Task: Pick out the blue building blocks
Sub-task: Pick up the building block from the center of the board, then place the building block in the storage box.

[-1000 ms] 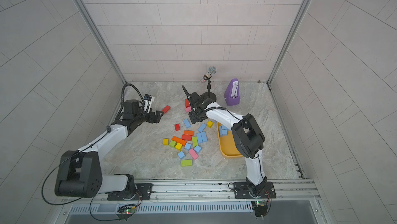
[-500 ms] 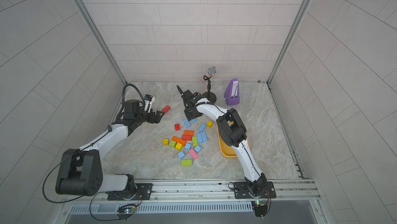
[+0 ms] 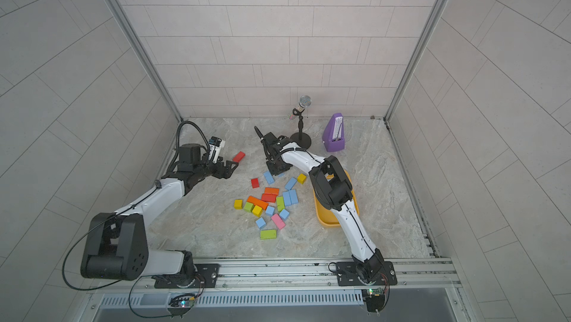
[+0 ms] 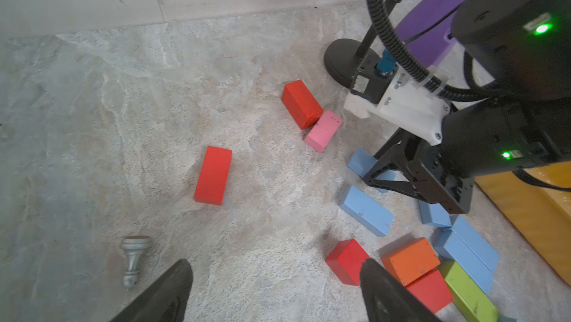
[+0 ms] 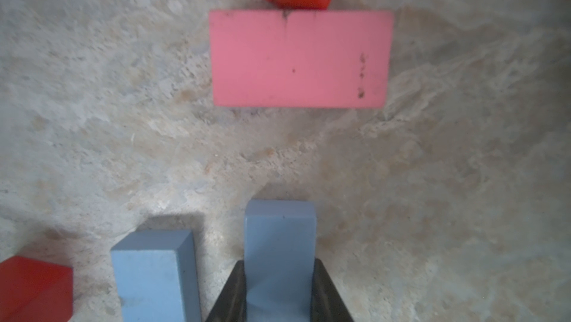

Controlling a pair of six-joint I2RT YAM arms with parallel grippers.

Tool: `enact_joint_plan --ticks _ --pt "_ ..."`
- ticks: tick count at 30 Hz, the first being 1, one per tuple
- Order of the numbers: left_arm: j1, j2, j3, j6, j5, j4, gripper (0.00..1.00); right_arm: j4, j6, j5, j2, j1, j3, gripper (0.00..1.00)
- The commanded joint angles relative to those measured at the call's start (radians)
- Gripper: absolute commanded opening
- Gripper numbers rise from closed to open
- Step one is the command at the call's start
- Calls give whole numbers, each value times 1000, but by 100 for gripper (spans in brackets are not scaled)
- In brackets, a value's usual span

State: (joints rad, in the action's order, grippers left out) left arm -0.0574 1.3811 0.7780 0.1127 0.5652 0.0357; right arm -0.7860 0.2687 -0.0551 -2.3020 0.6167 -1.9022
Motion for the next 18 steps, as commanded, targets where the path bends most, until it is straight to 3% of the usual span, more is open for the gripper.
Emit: enact_joint_plan --ticks 1,7,13,18 --pt "-10 -16 -23 14 111 50 89 14 -17 19 172 -9 83 23" --pt "-78 -33 -36 22 205 58 89 76 -23 57 474 -28 387 23" --pt "-184 -31 -38 62 202 38 91 82 3 51 751 -133 693 23" --pt "-267 -15 -27 109 168 4 92 81 35 46 890 -226 880 24"
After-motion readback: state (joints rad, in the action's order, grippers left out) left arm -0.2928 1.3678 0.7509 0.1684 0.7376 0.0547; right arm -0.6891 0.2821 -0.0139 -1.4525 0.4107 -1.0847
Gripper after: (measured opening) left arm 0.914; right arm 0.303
